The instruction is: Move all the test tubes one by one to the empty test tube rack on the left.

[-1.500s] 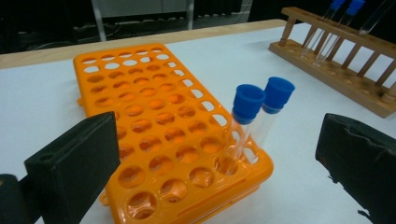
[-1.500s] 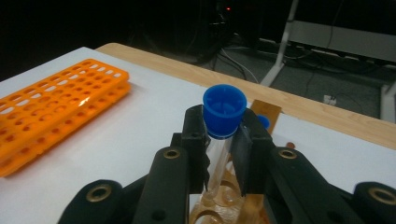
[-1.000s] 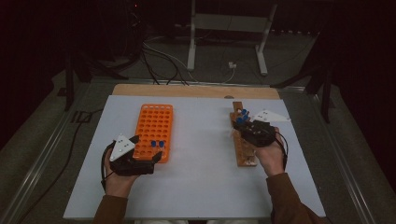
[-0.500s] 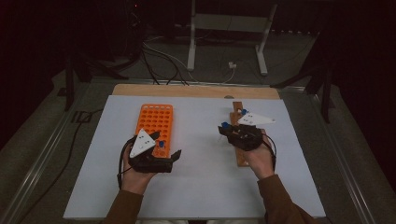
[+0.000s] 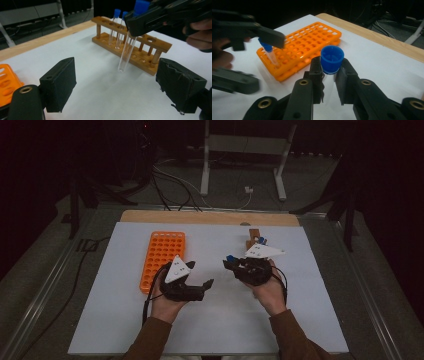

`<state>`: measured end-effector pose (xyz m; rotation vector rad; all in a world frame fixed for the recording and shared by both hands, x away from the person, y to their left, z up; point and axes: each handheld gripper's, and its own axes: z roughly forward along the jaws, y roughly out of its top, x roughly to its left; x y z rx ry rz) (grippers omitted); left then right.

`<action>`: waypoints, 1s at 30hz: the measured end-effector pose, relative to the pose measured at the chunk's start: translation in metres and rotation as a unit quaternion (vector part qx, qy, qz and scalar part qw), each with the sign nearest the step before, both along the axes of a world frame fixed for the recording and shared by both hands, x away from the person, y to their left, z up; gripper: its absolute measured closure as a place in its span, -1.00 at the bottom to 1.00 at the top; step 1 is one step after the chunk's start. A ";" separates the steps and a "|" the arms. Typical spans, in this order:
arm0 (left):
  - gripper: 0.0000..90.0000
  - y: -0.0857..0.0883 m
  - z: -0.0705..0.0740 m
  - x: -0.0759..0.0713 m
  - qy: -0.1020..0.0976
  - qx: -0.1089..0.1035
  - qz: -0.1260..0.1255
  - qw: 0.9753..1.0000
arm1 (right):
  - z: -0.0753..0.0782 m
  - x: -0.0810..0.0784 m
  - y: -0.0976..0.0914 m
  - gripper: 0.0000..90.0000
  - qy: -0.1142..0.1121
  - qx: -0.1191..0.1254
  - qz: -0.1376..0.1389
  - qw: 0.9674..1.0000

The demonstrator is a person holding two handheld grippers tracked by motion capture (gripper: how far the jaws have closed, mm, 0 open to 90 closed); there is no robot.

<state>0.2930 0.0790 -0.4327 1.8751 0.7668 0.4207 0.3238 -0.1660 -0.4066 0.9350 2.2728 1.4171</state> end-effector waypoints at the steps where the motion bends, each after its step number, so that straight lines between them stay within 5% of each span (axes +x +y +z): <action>1: -0.56 -0.002 -0.001 0.002 0.002 0.000 -0.001 1.000 | 0.000 0.000 0.001 0.69 0.000 0.002 0.002 1.000; 15: 0.05 -0.023 -0.008 0.007 -0.006 0.020 -0.012 1.000 | 0.000 -0.005 0.021 0.69 0.005 0.002 0.028 1.000; 30: 0.61 -0.023 -0.009 0.007 -0.013 0.016 -0.026 0.999 | -0.002 -0.007 0.028 0.69 0.012 0.003 0.040 0.999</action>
